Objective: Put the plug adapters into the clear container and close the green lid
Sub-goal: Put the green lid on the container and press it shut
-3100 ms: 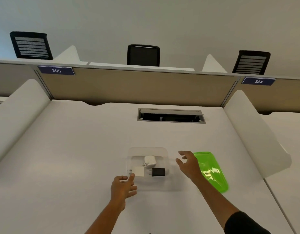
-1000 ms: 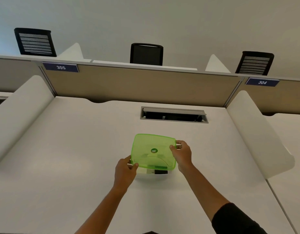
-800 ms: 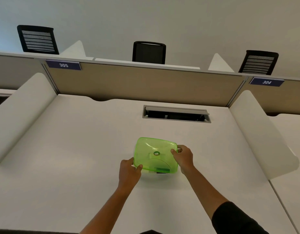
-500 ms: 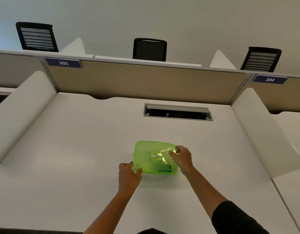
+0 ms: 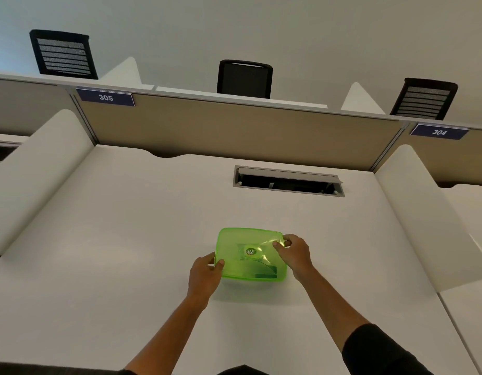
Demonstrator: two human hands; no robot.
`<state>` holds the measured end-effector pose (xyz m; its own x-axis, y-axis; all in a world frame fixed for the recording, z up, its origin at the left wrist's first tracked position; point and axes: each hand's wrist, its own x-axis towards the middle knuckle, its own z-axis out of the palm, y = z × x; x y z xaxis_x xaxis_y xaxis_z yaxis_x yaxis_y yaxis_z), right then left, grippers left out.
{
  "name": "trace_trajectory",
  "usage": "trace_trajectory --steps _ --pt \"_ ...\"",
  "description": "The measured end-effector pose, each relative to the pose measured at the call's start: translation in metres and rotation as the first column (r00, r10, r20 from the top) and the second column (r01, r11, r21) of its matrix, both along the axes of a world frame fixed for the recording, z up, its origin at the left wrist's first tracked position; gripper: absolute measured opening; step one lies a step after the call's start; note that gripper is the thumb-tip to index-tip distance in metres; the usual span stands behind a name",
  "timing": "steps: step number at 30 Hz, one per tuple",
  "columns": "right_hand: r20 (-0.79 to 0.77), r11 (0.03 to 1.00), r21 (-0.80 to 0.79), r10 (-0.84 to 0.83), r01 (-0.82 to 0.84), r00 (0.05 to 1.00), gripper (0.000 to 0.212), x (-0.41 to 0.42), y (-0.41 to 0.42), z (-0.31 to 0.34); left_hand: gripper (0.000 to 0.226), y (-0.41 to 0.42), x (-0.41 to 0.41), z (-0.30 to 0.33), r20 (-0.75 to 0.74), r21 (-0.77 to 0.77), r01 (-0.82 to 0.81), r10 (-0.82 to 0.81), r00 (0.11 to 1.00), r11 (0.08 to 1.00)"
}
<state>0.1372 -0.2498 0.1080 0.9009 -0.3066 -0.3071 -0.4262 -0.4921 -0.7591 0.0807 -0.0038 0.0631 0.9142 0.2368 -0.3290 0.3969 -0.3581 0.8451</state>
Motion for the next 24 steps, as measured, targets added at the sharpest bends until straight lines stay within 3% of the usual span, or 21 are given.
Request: trace_trajectory --steps 4,7,12,15,19,24 --pt "-0.005 0.989 0.128 -0.079 0.079 0.997 0.038 0.002 0.005 -0.003 0.029 -0.005 0.021 0.006 0.033 -0.112 -0.038 0.042 0.999 0.993" --pt "-0.017 0.962 0.233 -0.145 0.145 0.989 0.022 0.003 0.01 -0.011 0.032 -0.01 0.037 0.01 0.022 -0.159 -0.075 0.079 0.997 0.984" --pt "-0.039 0.931 0.267 -0.249 0.25 0.968 0.036 0.005 0.018 -0.017 0.034 -0.017 0.052 0.011 -0.009 -0.219 -0.159 0.161 0.987 0.963" --pt "-0.042 0.917 0.305 -0.256 0.256 0.966 0.031 0.008 0.016 -0.022 0.035 -0.021 0.057 0.007 -0.024 -0.24 -0.226 0.227 0.973 0.944" --pt "-0.065 0.9 0.326 -0.282 0.287 0.957 0.034 0.007 0.016 -0.026 0.03 -0.023 0.063 0.004 -0.042 -0.212 -0.26 0.257 0.965 0.942" --pt "-0.063 0.894 0.31 -0.319 0.323 0.946 0.042 0.01 0.019 -0.027 0.045 -0.02 0.071 0.001 -0.024 -0.133 -0.239 0.238 0.971 0.962"
